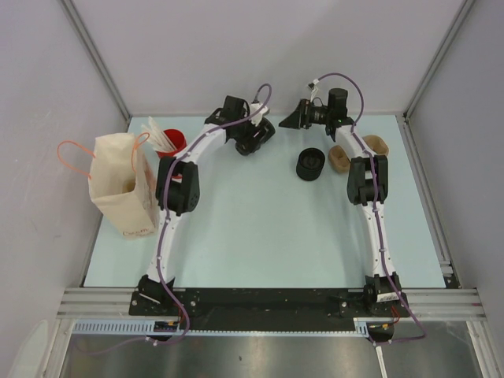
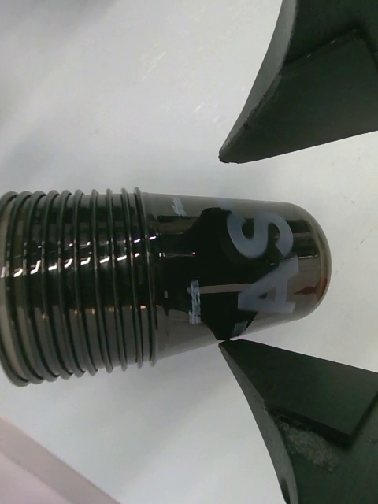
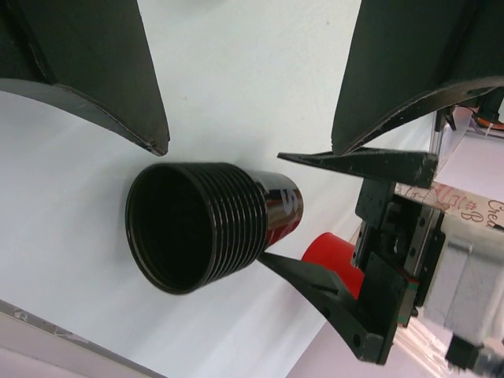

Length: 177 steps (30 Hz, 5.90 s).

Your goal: Pack the takeout coffee

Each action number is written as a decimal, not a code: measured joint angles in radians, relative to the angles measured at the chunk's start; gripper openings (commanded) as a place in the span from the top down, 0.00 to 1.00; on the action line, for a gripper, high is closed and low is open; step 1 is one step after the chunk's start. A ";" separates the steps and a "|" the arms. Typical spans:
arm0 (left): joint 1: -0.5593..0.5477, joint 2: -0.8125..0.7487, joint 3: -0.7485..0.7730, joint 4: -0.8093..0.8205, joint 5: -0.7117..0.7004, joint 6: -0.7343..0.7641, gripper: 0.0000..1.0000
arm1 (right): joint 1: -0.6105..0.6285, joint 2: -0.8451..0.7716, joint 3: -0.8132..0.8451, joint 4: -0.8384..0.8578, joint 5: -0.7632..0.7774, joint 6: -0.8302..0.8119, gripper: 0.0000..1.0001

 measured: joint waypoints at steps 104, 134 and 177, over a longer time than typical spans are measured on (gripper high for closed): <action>0.126 -0.474 -0.773 0.277 0.277 -0.158 0.18 | 0.355 -0.341 -0.125 -0.615 0.291 -0.607 0.79; 0.178 -0.575 -0.831 0.232 0.333 -0.157 0.17 | 0.365 -0.404 -0.029 -0.656 0.338 -0.619 0.16; 0.157 -0.489 -0.226 -0.216 0.126 -0.071 0.30 | -0.111 -1.586 -1.186 -0.806 0.307 -0.942 0.04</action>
